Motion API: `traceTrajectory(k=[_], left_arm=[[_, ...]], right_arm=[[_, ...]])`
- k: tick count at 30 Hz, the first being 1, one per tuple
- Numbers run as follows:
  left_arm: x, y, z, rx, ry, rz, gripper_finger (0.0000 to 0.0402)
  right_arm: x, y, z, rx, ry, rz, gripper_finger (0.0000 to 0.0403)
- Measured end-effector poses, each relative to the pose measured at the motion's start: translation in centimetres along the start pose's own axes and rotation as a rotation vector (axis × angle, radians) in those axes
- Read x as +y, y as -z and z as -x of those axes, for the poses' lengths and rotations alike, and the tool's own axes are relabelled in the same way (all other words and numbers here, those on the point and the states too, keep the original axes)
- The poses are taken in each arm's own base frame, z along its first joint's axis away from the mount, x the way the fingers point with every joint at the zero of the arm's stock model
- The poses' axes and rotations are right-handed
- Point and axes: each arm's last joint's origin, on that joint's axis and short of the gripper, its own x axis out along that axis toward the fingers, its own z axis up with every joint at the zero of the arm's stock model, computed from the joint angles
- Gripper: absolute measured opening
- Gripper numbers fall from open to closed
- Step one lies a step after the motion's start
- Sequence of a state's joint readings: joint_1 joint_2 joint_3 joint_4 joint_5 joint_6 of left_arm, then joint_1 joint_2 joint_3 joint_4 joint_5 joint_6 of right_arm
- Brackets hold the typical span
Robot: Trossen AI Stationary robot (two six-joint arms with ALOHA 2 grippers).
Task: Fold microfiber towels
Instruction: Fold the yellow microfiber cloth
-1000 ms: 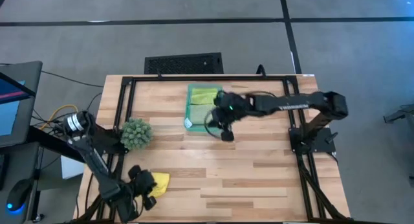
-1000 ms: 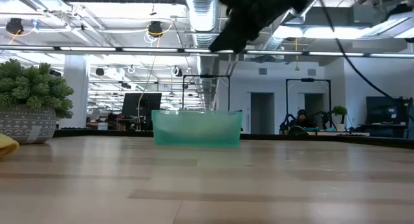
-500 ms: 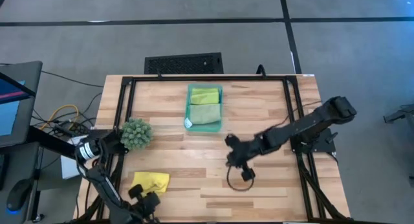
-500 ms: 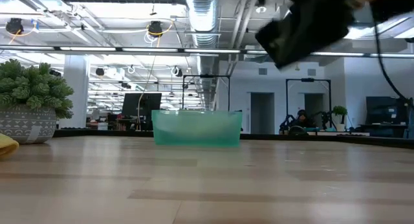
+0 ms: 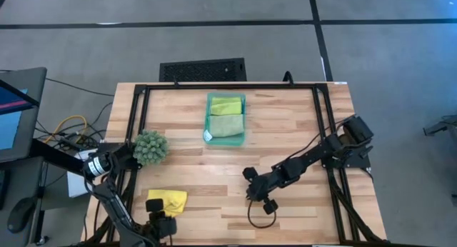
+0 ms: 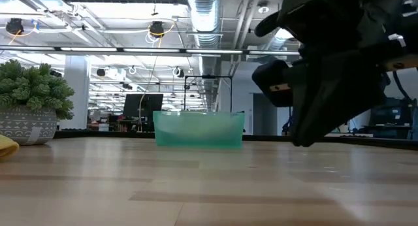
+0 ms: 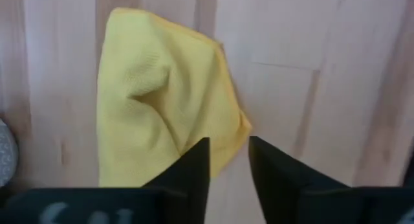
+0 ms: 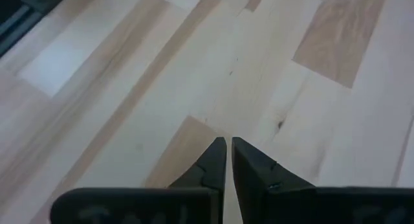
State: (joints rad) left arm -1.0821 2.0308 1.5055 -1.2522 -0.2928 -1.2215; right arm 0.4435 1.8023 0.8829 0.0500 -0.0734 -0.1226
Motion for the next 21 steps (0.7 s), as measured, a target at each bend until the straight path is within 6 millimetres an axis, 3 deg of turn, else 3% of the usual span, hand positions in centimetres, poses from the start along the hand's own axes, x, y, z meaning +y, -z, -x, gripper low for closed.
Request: traceTrajectory(k=[4, 8, 21], left_arm=[[-0.4, 0.6, -1.4, -0.040, 0.027, 0.026, 0.0137], [-0.3, 1.3, -2.9, -0.009, 0.029, -0.019, 0.0146], [0.8, 0.2, -4.3, -0.009, -0.027, -0.035, 0.0035]], right_arm=[[-0.1, -0.3, 0.1, -0.015, 0.001, -0.005, 0.0047], [-0.1, -0.6, 0.5, -0.034, 0.001, -0.037, 0.0047], [-0.1, -0.7, 0.5, -0.041, 0.000, -0.069, 0.0047]])
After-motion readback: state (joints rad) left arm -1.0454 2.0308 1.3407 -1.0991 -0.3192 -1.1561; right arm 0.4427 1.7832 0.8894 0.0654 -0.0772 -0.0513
